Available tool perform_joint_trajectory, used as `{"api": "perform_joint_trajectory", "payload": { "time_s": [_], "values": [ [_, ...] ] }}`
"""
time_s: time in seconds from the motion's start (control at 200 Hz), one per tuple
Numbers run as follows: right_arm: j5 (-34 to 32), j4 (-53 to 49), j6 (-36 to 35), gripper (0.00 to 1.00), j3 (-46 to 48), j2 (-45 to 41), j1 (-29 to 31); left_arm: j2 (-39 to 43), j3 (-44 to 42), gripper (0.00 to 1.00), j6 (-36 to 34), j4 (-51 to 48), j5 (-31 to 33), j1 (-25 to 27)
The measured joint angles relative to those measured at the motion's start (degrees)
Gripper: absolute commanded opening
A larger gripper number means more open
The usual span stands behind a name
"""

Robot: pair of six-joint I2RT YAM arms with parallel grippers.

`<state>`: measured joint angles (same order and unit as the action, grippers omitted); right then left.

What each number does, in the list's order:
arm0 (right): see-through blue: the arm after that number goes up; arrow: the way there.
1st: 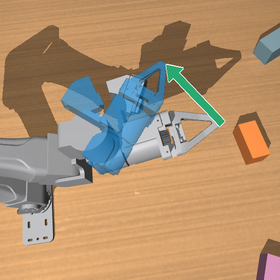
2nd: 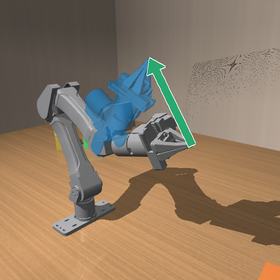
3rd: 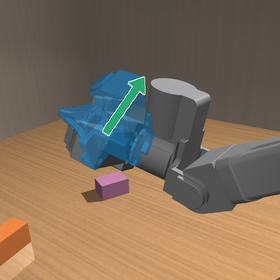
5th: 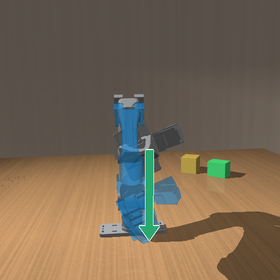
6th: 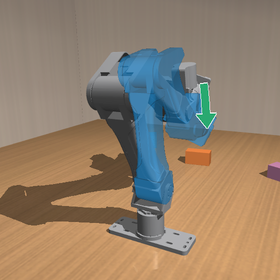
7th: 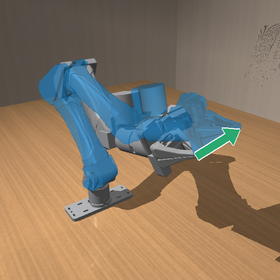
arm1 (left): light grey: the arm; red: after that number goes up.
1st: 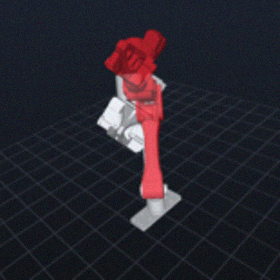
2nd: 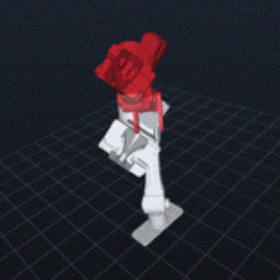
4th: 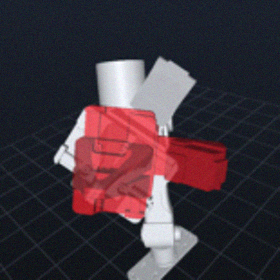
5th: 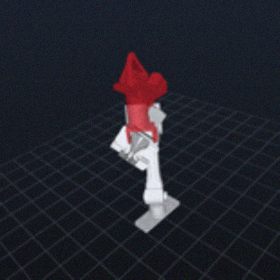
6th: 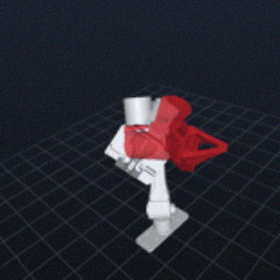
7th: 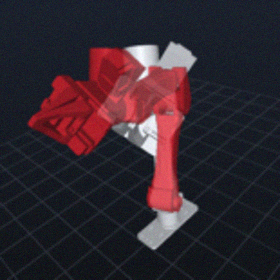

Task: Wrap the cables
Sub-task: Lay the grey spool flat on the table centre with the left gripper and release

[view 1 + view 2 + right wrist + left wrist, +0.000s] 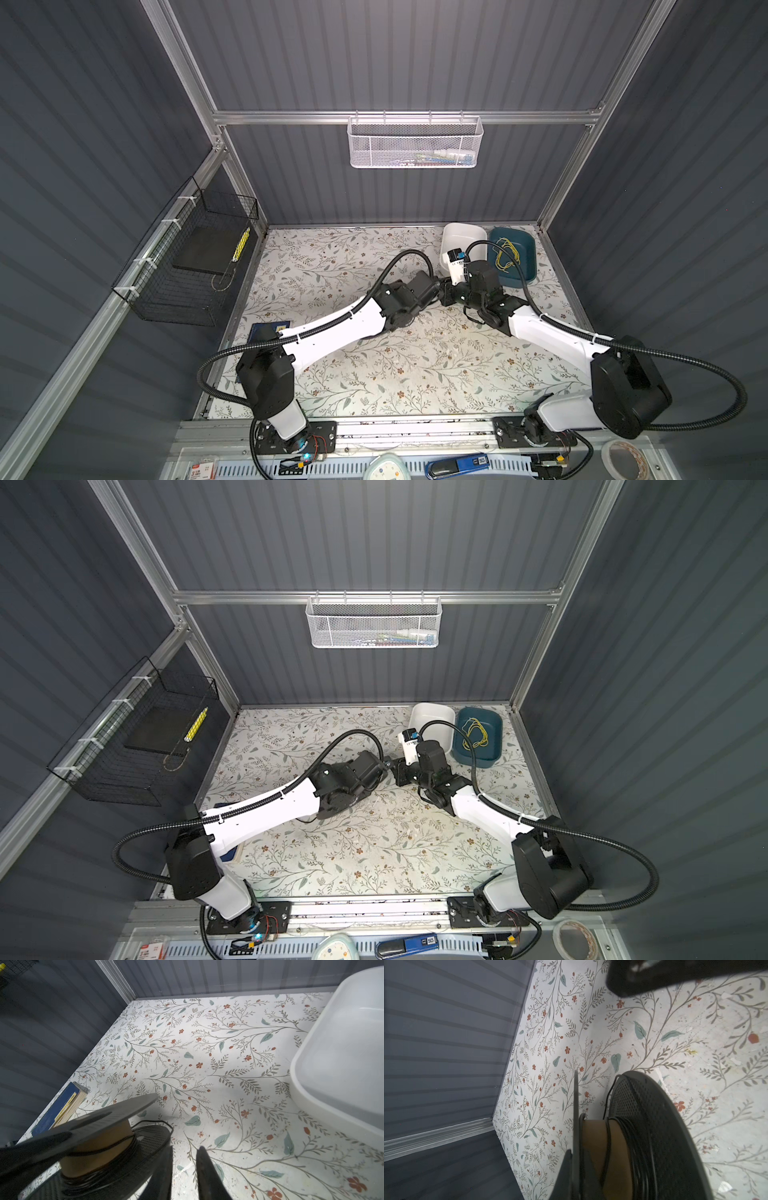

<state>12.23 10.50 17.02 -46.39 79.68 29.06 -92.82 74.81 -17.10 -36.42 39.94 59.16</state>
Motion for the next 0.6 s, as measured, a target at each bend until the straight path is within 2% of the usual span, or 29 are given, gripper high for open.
{"api": "perform_joint_trajectory", "payload": {
  "time_s": [0.09,0.215,0.46,0.6],
  "values": [
    [0.2,0.4,0.7,0.25,1.3,-1.1,-0.5,1.5,-7.8,0.0,-0.9,8.4,5.9,4.5],
    [0.4,0.6,1.3,0.26,3.2,-2.6,-1.0,0.6,-13.0,0.0,-1.7,17.2,12.0,9.0],
    [0.7,0.5,2.7,0.3,7.1,-8.3,-2.3,-0.7,-20.4,0.0,-2.0,33.8,17.9,12.2],
    [1.0,0.6,3.4,0.32,8.3,-10.5,-2.8,-6.2,-21.2,0.0,-2.9,40.0,20.9,13.7]
  ]
}}
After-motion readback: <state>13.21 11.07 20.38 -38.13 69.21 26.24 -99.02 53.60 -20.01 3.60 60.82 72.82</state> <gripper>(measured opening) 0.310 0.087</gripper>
